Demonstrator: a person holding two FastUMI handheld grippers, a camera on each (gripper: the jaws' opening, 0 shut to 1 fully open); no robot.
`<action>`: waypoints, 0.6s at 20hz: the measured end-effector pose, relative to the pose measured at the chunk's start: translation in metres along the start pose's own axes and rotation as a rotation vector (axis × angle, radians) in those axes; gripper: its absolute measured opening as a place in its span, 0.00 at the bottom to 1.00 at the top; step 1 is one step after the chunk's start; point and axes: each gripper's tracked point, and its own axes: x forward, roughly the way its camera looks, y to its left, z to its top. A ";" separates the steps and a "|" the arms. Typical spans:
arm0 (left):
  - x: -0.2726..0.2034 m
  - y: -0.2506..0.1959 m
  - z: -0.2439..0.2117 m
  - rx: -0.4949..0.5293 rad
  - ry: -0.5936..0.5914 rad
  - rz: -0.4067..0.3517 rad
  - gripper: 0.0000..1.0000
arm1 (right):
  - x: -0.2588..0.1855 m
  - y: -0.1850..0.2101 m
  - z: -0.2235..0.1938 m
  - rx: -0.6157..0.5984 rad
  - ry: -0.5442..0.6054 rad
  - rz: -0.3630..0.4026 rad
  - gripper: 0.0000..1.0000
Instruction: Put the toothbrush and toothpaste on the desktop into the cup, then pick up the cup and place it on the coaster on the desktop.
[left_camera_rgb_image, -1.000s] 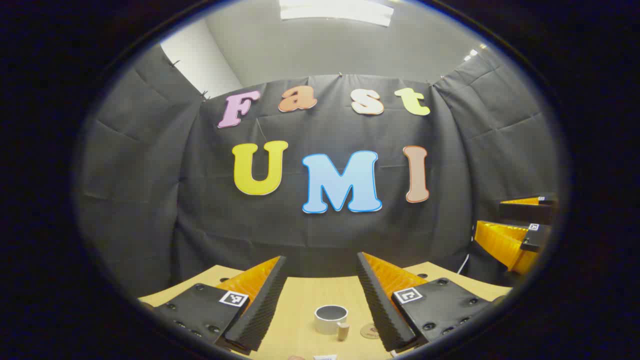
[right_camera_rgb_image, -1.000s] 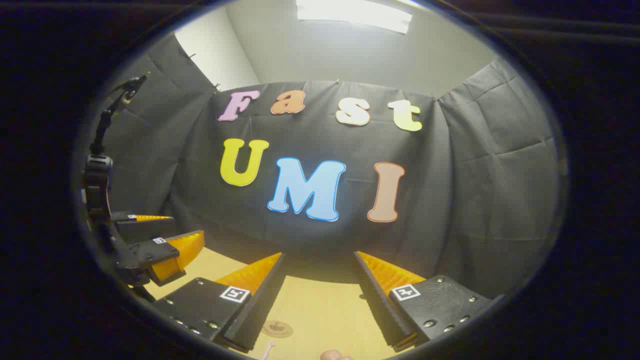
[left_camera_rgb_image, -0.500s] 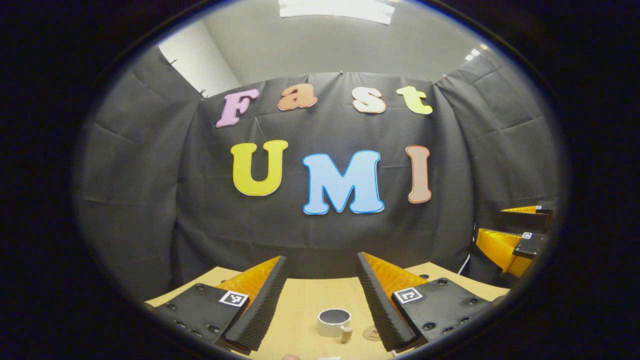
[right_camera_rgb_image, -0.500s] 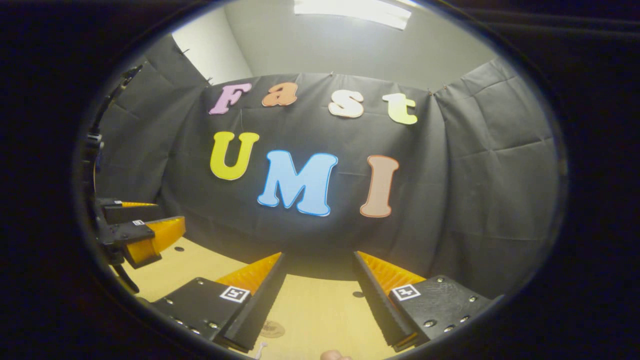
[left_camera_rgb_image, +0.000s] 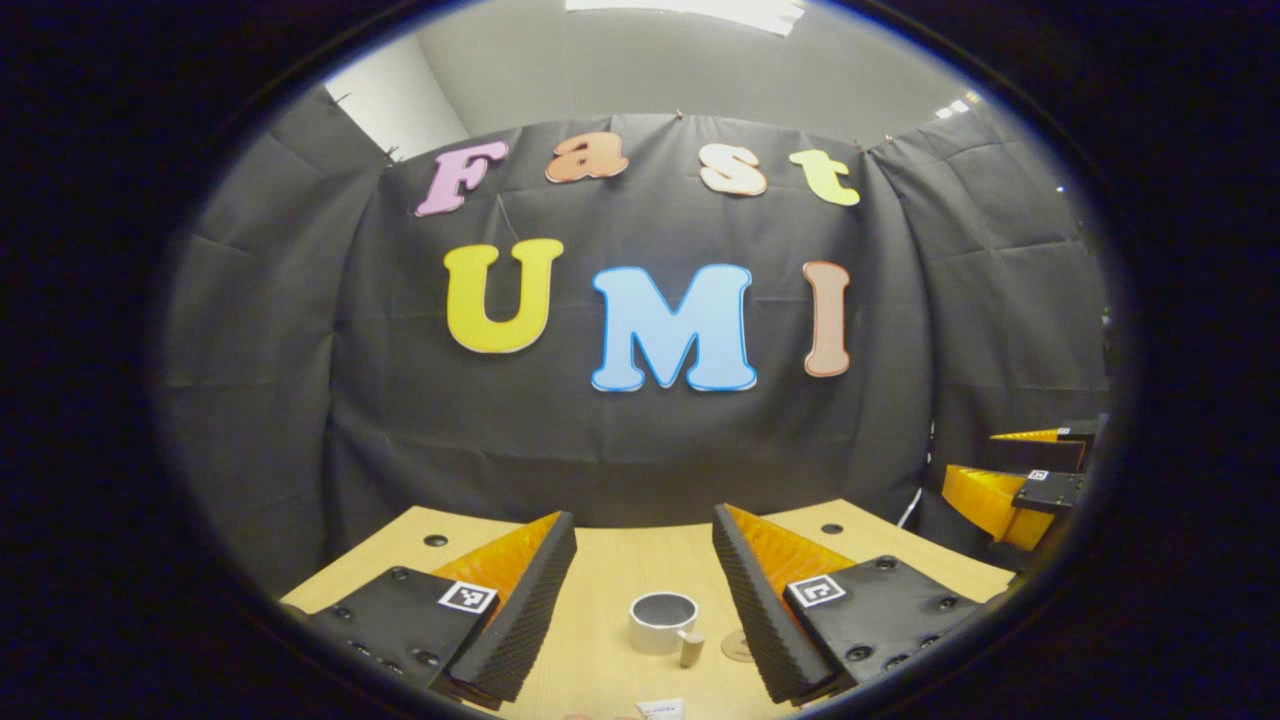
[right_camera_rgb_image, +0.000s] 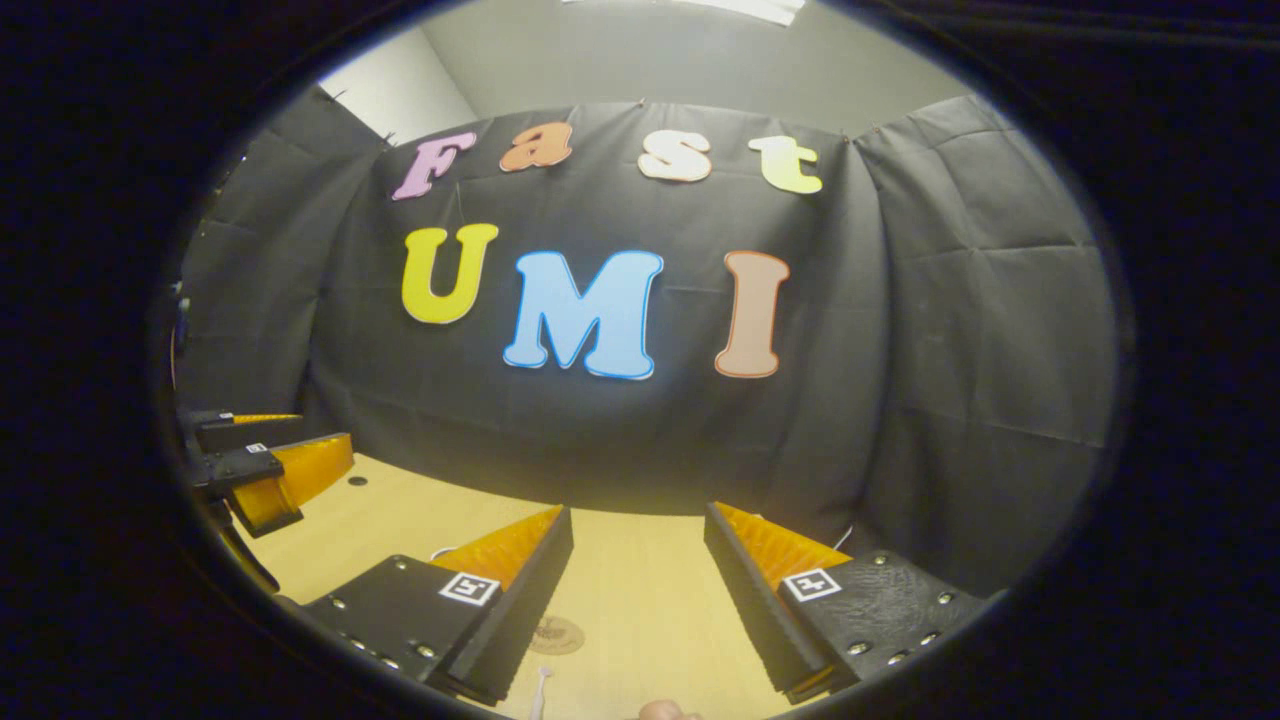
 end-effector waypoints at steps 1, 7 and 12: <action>0.001 -0.002 -0.009 0.003 0.030 -0.013 0.92 | 0.001 0.003 -0.007 0.000 0.031 0.005 0.88; 0.001 -0.011 -0.060 0.027 0.196 -0.059 0.92 | 0.005 0.035 -0.057 0.051 0.230 0.080 0.88; -0.001 -0.016 -0.103 0.037 0.339 -0.075 0.92 | 0.005 0.056 -0.106 0.038 0.412 0.127 0.88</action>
